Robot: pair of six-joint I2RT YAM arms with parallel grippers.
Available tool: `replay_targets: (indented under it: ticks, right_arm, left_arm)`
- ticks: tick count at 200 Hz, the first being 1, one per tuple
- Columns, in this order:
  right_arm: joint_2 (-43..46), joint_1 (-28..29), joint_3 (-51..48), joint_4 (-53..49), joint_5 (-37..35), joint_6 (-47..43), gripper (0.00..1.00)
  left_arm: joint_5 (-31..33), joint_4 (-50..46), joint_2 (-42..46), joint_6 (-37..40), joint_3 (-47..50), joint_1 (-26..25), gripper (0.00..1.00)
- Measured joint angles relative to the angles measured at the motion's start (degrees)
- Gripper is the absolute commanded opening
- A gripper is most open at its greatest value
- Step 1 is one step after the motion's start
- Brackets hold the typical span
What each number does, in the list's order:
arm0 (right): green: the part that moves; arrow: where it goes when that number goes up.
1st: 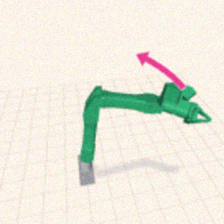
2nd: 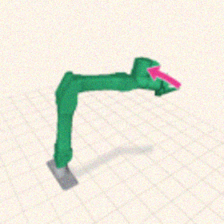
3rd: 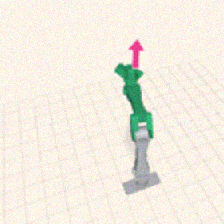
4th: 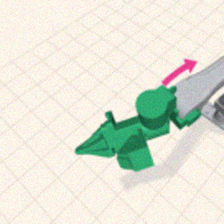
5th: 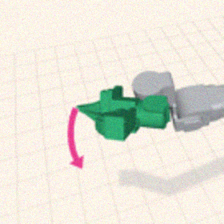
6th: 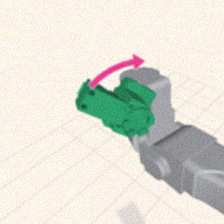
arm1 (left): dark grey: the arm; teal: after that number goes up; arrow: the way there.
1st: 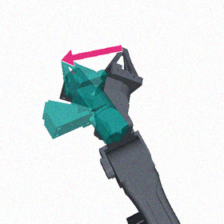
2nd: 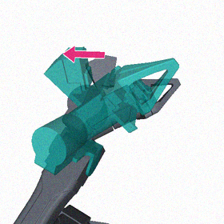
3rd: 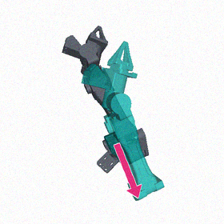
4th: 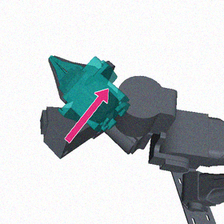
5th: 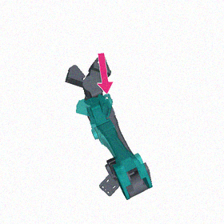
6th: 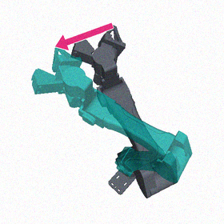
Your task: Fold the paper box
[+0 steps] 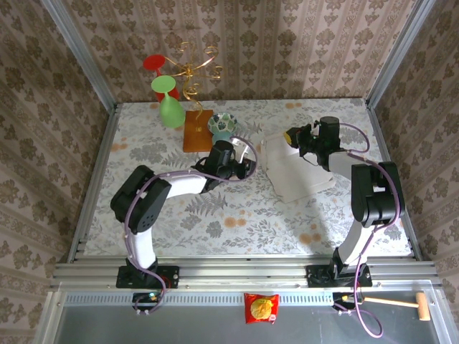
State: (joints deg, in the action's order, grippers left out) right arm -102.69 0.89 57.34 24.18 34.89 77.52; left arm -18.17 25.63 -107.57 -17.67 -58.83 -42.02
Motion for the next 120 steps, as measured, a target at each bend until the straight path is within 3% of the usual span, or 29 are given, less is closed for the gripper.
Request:
replay_targets:
  ticks: [120]
  right_arm:
    - [-0.6, -1.3, -0.6, 2.9, 2.5, 0.5, 0.00]
  left_arm:
    - [-3.1, 3.8, -9.4, 4.5, -11.0, -0.2, 0.23]
